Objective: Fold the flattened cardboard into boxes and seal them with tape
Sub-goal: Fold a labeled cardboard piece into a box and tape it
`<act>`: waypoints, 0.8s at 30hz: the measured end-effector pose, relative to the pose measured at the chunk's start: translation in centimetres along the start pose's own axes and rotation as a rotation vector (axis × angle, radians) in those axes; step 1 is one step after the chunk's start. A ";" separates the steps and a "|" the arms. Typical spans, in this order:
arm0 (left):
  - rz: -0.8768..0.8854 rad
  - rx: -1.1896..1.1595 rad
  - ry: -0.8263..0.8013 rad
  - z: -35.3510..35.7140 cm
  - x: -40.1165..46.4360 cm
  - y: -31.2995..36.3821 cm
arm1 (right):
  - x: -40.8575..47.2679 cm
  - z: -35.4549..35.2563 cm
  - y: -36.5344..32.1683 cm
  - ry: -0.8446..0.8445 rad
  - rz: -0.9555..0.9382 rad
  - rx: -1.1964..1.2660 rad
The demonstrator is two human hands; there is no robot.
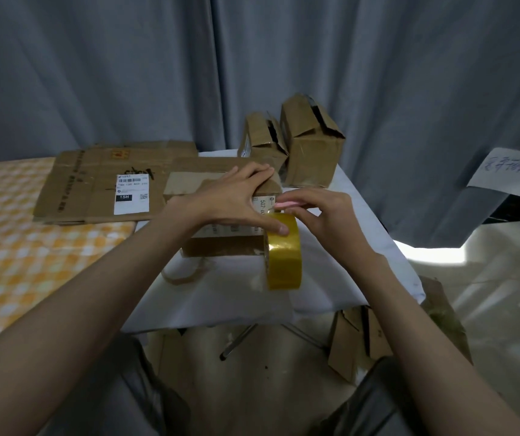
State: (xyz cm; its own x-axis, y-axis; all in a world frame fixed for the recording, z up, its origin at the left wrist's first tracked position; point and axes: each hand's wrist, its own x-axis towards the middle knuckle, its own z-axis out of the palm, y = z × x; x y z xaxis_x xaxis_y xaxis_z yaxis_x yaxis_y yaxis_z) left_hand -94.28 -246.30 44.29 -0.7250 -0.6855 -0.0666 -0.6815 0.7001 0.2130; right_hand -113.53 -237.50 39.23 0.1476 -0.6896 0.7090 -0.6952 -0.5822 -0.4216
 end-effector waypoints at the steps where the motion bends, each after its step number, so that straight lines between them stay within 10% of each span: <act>1: 0.002 -0.002 -0.002 0.0 0.0 0.0 | 0.1 0.0 -0.1 0.010 -0.003 0.003; 19: -0.012 0.007 -0.016 -0.3 0.0 -0.1 | 0.4 -0.2 0.4 -0.014 0.031 -0.072; 24: -0.020 0.115 0.014 -0.6 -0.6 1.1 | -2.2 -2.5 2.5 0.063 0.288 -0.067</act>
State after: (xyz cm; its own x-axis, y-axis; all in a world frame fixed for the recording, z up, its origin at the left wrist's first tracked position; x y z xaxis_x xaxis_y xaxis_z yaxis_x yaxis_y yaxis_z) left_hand -94.58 -245.21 45.14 -0.7106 -0.7014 -0.0560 -0.7030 0.7044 0.0983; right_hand -117.34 -236.39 38.00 -0.1047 -0.7928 0.6004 -0.7474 -0.3356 -0.5734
